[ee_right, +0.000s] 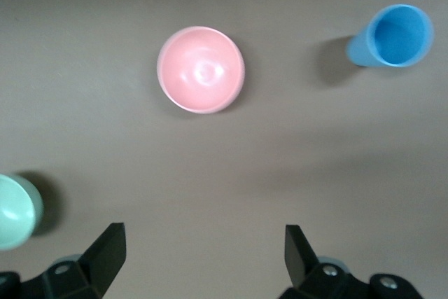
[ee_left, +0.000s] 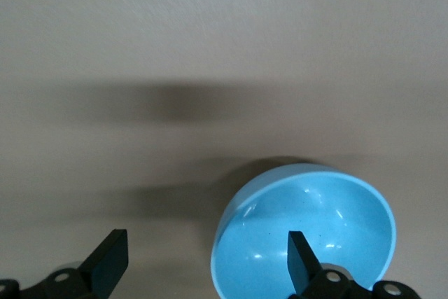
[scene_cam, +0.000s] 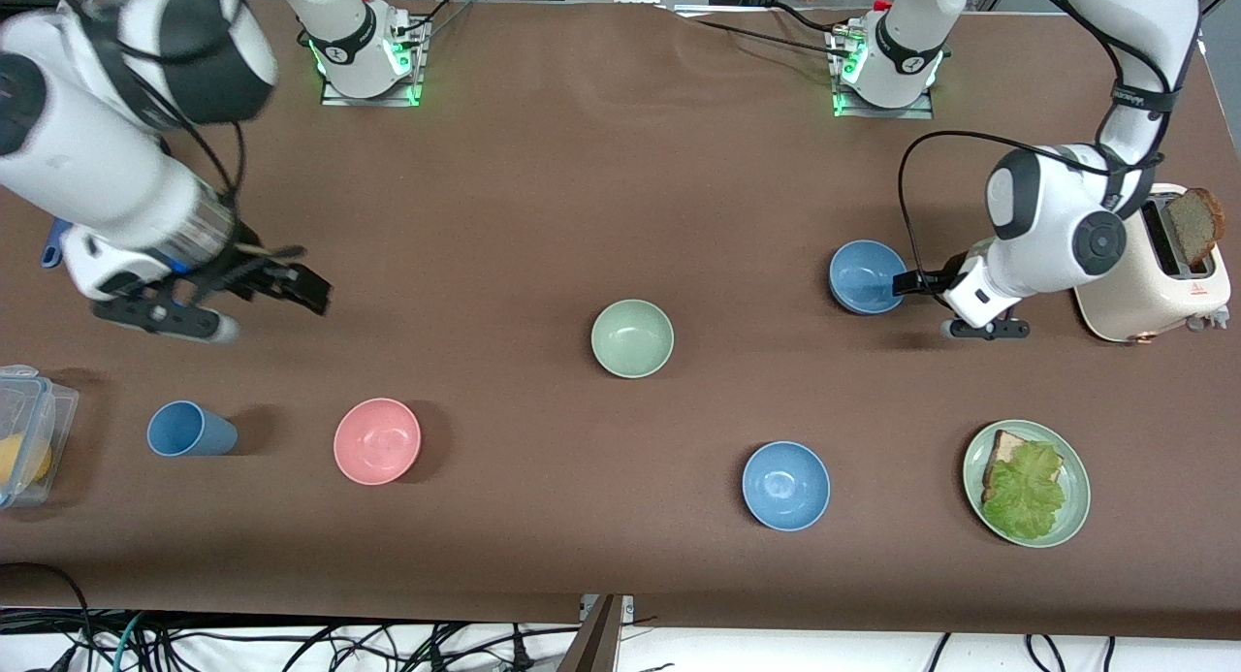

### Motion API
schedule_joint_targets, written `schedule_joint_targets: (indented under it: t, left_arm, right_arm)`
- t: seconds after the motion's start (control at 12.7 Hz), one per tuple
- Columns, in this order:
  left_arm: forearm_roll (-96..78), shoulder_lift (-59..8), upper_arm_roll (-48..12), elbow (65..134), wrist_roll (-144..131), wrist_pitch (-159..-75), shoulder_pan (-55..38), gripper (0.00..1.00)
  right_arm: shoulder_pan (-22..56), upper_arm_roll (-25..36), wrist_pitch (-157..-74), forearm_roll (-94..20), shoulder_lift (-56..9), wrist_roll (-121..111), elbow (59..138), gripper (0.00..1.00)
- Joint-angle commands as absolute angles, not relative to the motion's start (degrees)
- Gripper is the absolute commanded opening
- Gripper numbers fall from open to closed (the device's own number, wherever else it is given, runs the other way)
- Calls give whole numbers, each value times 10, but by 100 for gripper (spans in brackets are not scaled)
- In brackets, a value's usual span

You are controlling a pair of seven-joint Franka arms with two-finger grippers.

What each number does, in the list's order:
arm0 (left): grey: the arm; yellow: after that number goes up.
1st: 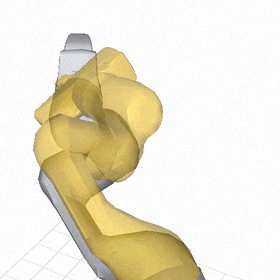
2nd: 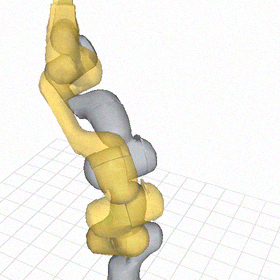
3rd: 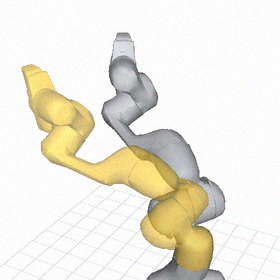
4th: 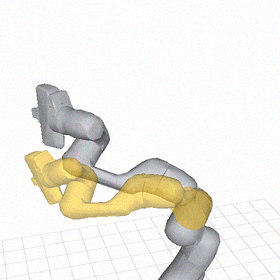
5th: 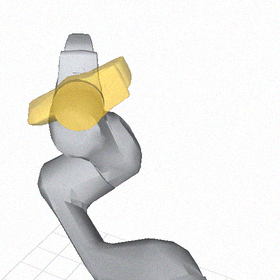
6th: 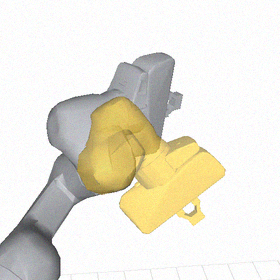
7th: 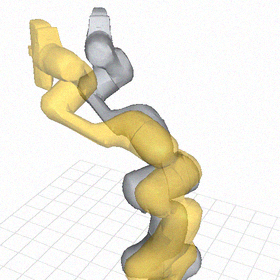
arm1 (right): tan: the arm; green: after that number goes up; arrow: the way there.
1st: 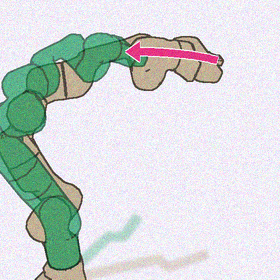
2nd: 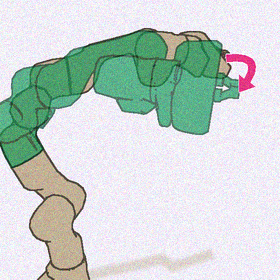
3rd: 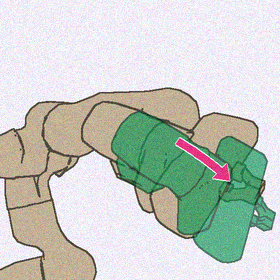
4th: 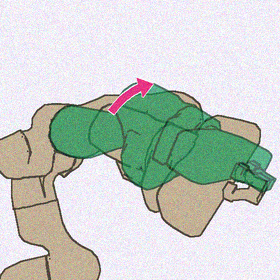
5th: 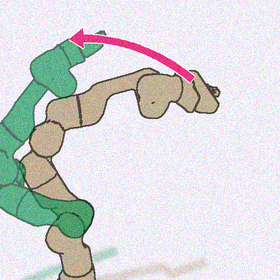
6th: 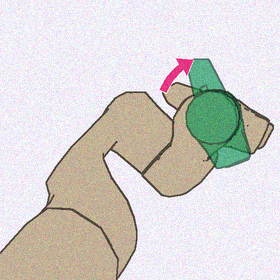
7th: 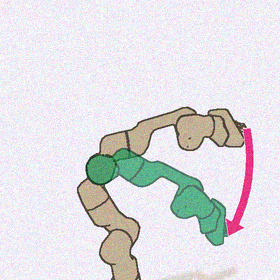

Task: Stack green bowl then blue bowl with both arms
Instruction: 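Release the green bowl with the right gripper while the left gripper grasps the blue bowl, then carry the blue bowl over the green bowl with the left gripper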

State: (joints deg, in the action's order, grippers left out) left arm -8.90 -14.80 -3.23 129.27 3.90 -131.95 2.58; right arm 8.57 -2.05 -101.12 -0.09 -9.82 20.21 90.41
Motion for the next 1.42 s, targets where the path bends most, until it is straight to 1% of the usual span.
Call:
schedule_joint_targets:
  t: [0.0, 0.08, 0.16, 0.24, 0.32, 0.39, 0.71, 0.87, 1.11, 1.34]
  left_arm:
    - [-98, -120, -29, 1343, 52, -1369, 17, 99]
    - [-98, -120, -29, 1361, 52, -1398, 11, 98]
    - [-98, -120, -29, 1375, 53, -1423, 9, 87]
    - [-98, -122, -29, 1384, 59, -1438, 9, 57]
    - [-98, -123, -29, 1384, 59, -1439, 10, 13]
    - [-98, -124, -29, 1384, 59, -1438, 10, 0]
    - [-106, -121, -30, 1376, 56, -1432, 15, 0]
    - [-147, -120, -34, 1353, 55, -1410, 8, 0]
    - [-178, -125, -67, 1271, 0, -1356, -20, 0]
    - [-178, -148, -68, 1176, -152, -1311, -121, 0]
  right_arm:
    - [83, 11, -950, -21, -69, 120, 903, 100]
    - [83, 24, -926, -21, -69, 106, 892, 100]
    - [83, 25, -918, -21, -68, 105, 889, 100]
    - [83, 23, -917, -20, -68, 105, 888, 100]
    - [85, 20, -918, -20, -69, 107, 888, 100]
    - [85, 20, -919, -20, -71, 105, 888, 100]
    - [86, 21, -925, -18, -86, 104, 888, 100]
    - [82, 23, -926, -23, -87, 99, 888, 100]
    - [83, 23, -928, -23, -89, 98, 888, 100]
    - [81, 24, -923, -26, -92, 63, 888, 100]
